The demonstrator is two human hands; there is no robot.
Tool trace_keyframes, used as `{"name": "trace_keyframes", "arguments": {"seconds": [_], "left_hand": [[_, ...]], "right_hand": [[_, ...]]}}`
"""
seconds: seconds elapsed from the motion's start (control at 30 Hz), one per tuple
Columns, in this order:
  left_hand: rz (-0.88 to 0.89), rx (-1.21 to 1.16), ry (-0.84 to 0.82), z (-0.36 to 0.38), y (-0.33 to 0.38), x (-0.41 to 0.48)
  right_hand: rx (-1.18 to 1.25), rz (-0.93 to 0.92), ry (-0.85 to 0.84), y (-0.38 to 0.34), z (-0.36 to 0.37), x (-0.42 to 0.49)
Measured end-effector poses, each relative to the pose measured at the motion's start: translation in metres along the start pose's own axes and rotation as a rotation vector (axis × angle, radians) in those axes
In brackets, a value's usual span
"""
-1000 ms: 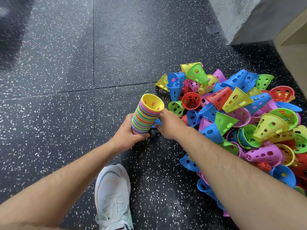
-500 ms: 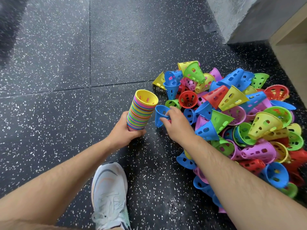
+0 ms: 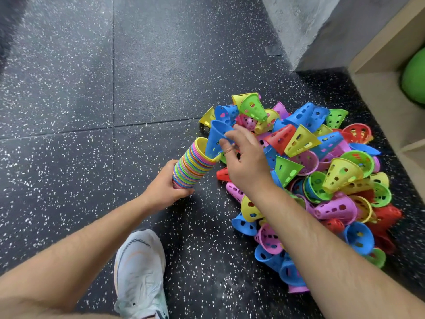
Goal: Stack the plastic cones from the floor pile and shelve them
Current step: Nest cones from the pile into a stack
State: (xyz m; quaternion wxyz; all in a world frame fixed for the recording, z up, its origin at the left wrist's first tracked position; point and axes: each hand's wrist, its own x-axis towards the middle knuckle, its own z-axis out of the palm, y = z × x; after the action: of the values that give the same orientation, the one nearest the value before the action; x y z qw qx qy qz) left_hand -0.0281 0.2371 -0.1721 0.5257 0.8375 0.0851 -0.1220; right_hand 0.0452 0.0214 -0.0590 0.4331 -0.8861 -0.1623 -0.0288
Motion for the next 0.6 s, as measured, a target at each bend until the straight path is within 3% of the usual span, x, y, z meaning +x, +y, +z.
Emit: {"name": "trace_keyframes", "arguments": {"seconds": [0.17, 0.3, 0.43, 0.6], "left_hand": [[0.022, 0.065, -0.011, 0.002, 0.002, -0.003], [0.029, 0.120, -0.042, 0.001, 0.003, -0.003], [0.014, 0.149, -0.066, 0.000, 0.002, -0.003], [0.031, 0.186, -0.068, 0.001, 0.003, -0.005]], "right_hand": [[-0.076, 0.019, -0.284, 0.000, 0.012, -0.026], [-0.116, 0.065, -0.309, 0.005, 0.008, -0.038], [-0.177, 0.070, -0.193, 0.009, -0.001, -0.046], [-0.432, 0.076, 0.154, 0.019, -0.028, -0.060]]}}
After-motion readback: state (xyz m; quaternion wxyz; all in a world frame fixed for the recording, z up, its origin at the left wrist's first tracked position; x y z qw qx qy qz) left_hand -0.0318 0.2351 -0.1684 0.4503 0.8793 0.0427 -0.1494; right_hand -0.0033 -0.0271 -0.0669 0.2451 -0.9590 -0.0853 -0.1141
